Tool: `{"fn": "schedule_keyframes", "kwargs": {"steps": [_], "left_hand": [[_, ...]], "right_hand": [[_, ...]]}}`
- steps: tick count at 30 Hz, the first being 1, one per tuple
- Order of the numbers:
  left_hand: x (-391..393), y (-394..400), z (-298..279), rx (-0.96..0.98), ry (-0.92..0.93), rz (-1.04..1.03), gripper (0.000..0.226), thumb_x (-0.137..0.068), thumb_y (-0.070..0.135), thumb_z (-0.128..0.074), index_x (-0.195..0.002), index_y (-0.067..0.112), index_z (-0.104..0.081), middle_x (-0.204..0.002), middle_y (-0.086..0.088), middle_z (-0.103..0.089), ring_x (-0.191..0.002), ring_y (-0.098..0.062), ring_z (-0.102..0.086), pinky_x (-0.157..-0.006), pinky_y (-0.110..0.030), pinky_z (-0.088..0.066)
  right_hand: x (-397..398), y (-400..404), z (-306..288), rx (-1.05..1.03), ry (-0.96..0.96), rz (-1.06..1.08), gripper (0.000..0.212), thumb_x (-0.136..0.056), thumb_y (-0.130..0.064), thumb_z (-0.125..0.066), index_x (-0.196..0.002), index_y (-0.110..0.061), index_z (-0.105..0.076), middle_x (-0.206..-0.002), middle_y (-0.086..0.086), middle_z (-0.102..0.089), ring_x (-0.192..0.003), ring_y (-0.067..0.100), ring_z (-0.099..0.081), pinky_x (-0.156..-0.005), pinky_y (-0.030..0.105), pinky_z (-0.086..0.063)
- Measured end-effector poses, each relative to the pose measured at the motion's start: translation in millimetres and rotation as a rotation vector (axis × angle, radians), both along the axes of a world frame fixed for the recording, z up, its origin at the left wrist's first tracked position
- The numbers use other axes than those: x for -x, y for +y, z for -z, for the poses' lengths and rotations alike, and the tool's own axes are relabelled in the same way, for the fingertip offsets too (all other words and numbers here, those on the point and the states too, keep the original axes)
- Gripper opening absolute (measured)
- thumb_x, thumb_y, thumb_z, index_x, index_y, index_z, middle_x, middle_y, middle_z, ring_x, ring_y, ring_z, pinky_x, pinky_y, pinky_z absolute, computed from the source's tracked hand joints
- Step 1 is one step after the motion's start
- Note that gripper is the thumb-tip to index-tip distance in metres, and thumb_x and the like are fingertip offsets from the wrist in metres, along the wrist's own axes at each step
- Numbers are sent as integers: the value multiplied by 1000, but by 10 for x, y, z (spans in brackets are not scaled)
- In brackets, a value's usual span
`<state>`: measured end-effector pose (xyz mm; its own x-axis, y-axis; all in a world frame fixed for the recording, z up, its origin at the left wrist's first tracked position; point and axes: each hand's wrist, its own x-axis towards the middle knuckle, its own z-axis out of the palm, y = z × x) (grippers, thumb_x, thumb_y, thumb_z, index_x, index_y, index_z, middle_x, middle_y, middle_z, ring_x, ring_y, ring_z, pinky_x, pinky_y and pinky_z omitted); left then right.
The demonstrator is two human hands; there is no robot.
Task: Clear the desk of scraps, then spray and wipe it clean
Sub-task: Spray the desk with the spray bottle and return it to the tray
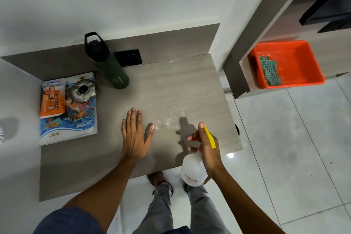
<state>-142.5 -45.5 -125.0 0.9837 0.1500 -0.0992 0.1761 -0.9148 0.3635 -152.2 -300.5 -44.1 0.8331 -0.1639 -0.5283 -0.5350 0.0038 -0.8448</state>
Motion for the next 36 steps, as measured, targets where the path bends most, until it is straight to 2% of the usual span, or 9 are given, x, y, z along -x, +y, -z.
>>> {"fn": "schedule_keyframes", "kwargs": {"steps": [4, 8, 12, 15, 17, 22, 26, 32, 36], "left_hand": [[-223, -362, -2, 5, -8, 44, 85, -106, 63, -25, -171, 8, -29, -182, -14, -17, -171, -33, -13, -139, -56, -13], [-451, -740, 7, 10, -21, 94, 85, -106, 64, -26, -171, 9, -30, -183, -12, -17, -172, -31, -13, -139, -56, -13], [-663, -1146, 46, 31, -49, 131, 83, -107, 64, -29, -170, 10, -32, -183, -11, -17, -171, -31, -14, -138, -54, -16], [-810, -1456, 102, 23, -68, 174, 82, -108, 64, -29, -170, 11, -32, -183, -10, -17, -172, -29, -14, -138, -55, -18], [-902, -1659, 137, 17, -78, 205, 81, -108, 64, -28, -170, 12, -32, -184, -9, -16, -172, -29, -13, -137, -55, -19], [-1125, -2081, 180, 21, -73, 254, 82, -109, 66, -27, -172, 14, -28, -184, -7, -12, -172, -27, -9, -139, -54, -15], [-1284, -2364, 193, -6, -84, 290, 82, -108, 66, -28, -172, 14, -29, -184, -7, -13, -172, -27, -10, -138, -54, -15], [-1438, -2760, 259, -98, -167, 328, 82, -109, 65, -33, -170, 11, -33, -183, -10, -20, -171, -29, -17, -138, -55, -21], [-1464, -2855, 365, -113, -171, 292, 81, -109, 65, -34, -168, 9, -37, -180, -11, -27, -168, -32, -27, -135, -54, -26]], "right_hand": [[-182, -311, -52, 9, -30, 31, 55, -107, -69, -50, -77, -29, -73, -98, 9, -83, -83, 21, -81, -75, 42, -70], [-454, -665, -166, 2, -72, 100, 53, -106, -71, -50, -79, -33, -74, -101, 9, -83, -87, 24, -82, -69, 33, -66], [-755, -1040, -180, 23, -118, 171, 61, -105, -72, -51, -88, -17, -73, -100, 10, -83, -92, 23, -81, -78, 45, -69], [-958, -1333, -173, 39, -173, 214, 58, -104, -75, -51, -89, -23, -73, -102, 9, -82, -100, 21, -80, -77, 37, -68], [-1094, -1535, -173, 14, -220, 240, 54, -105, -73, -51, -95, -25, -74, -104, 10, -81, -107, 23, -79, -82, 40, -70], [-1438, -1992, -183, 0, -319, 316, 61, -108, -65, -52, -112, -7, -70, -110, 14, -81, -115, 29, -77, -89, 44, -69], [-1707, -2355, -250, -9, -401, 351, 39, -113, -53, -51, -104, -24, -75, -117, 22, -77, -118, 35, -75, -101, 51, -66], [-2180, -2969, -307, 24, -492, 402, 48, -110, -56, -55, -104, -11, -72, -117, 24, -78, -114, 35, -77, -101, 46, -62], [-2559, -3350, -365, 55, -538, 409, 46, -109, -59, -55, -95, -20, -74, -115, 21, -79, -108, 24, -78, -97, 37, -64]]}}
